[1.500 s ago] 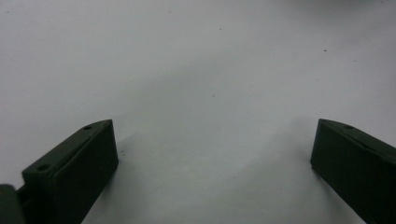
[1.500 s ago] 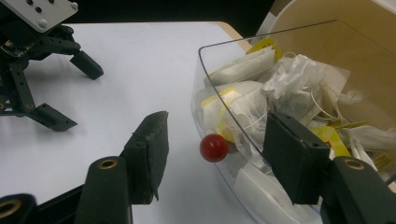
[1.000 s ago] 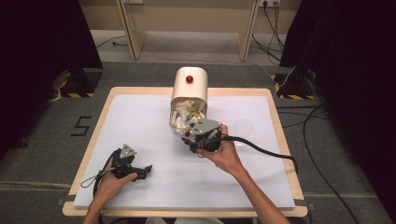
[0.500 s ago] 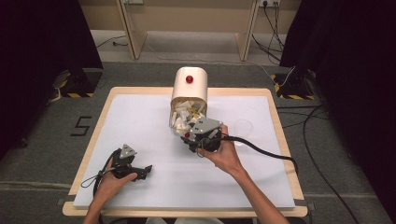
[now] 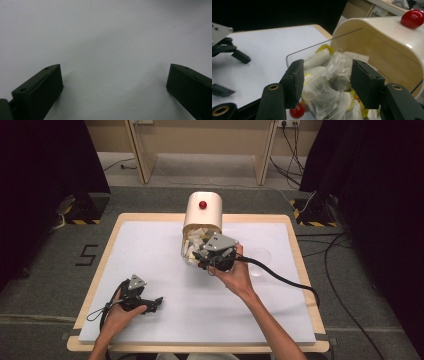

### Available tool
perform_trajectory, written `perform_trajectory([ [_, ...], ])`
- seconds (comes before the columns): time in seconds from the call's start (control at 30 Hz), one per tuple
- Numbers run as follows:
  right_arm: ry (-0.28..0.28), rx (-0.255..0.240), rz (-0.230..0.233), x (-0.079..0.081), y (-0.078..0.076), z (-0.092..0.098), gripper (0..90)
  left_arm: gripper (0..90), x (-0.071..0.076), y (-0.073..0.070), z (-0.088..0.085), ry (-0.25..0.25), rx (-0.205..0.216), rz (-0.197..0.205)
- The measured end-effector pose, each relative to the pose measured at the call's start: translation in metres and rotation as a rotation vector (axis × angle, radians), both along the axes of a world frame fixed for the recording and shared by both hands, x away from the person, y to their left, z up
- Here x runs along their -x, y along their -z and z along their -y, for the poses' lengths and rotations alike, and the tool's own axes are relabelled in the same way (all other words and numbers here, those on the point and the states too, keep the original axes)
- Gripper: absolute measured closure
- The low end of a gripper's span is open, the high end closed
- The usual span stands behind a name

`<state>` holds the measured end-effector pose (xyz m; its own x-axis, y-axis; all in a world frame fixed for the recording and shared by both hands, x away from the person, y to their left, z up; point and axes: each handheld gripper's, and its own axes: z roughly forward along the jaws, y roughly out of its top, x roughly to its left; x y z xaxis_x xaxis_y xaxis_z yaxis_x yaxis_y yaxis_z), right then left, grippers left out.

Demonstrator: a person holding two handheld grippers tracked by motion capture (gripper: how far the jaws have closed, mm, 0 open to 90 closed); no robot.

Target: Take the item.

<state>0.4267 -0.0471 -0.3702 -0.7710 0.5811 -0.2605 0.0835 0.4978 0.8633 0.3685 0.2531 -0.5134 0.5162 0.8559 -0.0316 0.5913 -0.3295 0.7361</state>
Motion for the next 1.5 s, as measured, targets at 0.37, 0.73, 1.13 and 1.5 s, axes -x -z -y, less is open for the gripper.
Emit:
perform_trajectory([
  [0.37,0.065,-0.045,-0.047,-0.020,0.010,-0.012,54.1,0.0,0.000,0.000,0.000,-0.002,0.003,0.000],
  [0.73,0.063,-0.013,-0.019,-0.018,0.011,-0.010,84.5,0.0,0.000,0.000,0.000,-0.002,0.004,0.001],
  [1.13,0.013,-0.086,0.037,-0.001,-0.015,0.010,86.8,0.0,0.000,0.000,0.000,-0.001,0.000,0.002],
  [1.5,0.017,-0.112,0.070,0.003,-0.027,0.021,86.7,0.0,0.000,0.000,0.000,0.000,-0.001,0.000],
])
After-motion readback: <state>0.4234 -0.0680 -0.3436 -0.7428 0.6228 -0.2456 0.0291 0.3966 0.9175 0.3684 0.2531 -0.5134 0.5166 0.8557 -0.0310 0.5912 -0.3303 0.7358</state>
